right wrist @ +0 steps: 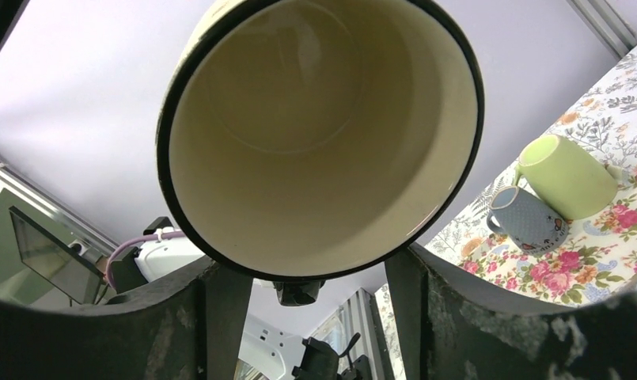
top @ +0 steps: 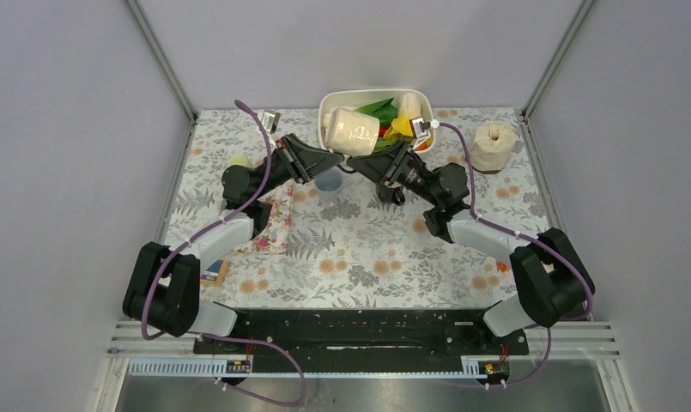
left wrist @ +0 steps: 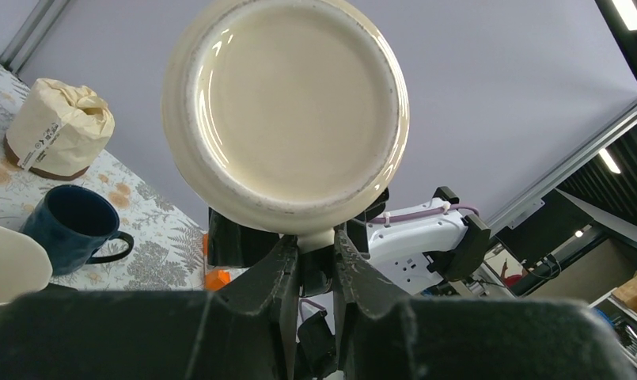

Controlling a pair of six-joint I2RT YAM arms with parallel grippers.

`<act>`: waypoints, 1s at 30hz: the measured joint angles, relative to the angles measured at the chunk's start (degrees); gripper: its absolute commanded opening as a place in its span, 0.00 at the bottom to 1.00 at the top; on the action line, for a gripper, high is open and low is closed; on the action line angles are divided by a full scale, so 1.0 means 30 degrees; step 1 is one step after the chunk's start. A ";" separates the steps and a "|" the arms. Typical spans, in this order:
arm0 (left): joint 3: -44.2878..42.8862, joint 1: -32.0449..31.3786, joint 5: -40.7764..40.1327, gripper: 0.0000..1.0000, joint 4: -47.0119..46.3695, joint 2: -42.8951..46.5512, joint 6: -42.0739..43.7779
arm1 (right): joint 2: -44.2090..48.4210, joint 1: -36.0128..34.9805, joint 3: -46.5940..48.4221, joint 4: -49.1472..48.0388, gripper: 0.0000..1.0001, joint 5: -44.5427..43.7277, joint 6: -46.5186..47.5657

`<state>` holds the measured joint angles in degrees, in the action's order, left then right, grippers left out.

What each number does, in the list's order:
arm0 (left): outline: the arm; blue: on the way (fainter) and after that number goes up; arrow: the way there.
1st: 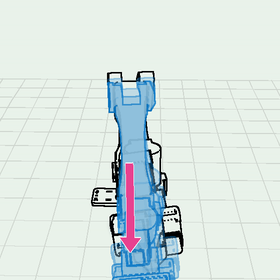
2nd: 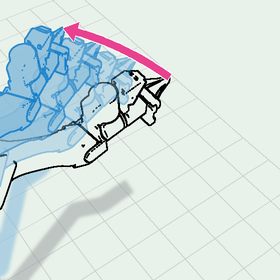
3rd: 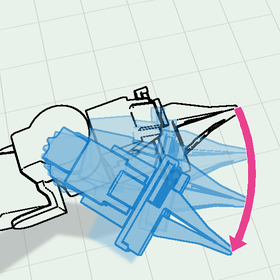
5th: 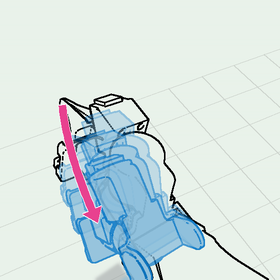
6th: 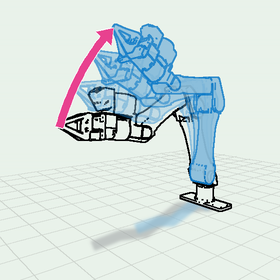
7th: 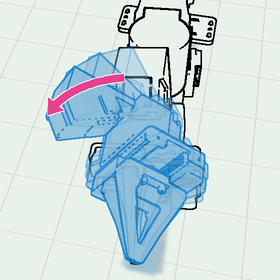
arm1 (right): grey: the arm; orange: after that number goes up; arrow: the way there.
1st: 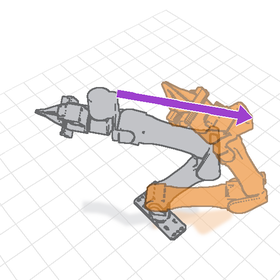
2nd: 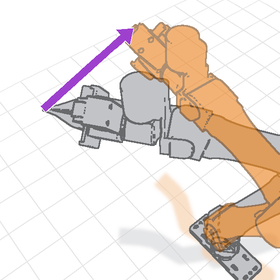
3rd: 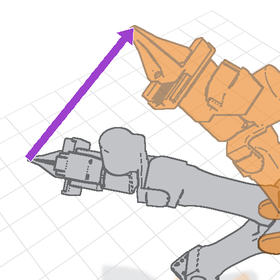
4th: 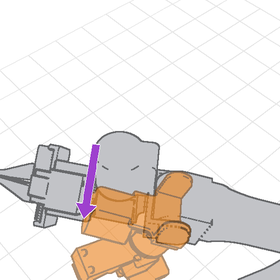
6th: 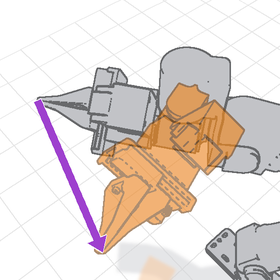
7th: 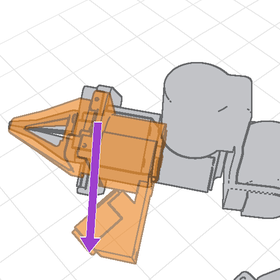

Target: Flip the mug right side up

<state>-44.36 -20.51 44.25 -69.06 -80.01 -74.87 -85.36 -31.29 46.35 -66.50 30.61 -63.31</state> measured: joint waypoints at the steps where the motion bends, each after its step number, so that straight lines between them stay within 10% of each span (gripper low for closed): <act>1: 0.0000 -0.0036 -0.0051 0.00 -0.0022 0.0000 0.0109 | 0.0000 0.0000 0.0000 -0.0007 0.64 0.0007 -0.0058; 15: 0.0000 -0.0568 -0.0488 0.00 -0.0379 -0.0284 0.1049 | 0.0000 0.0197 -0.0029 0.0022 0.47 0.0051 -0.1042; 30: 0.0233 -0.0758 -0.0714 0.00 -0.0306 -0.0284 0.2273 | 0.0175 0.0845 -0.0117 0.0262 0.04 0.0342 -0.1792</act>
<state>-43.66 -22.79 42.11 -69.97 -80.86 -68.05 -84.84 -28.75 46.00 -65.71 31.64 -68.69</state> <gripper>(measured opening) 0.209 0.285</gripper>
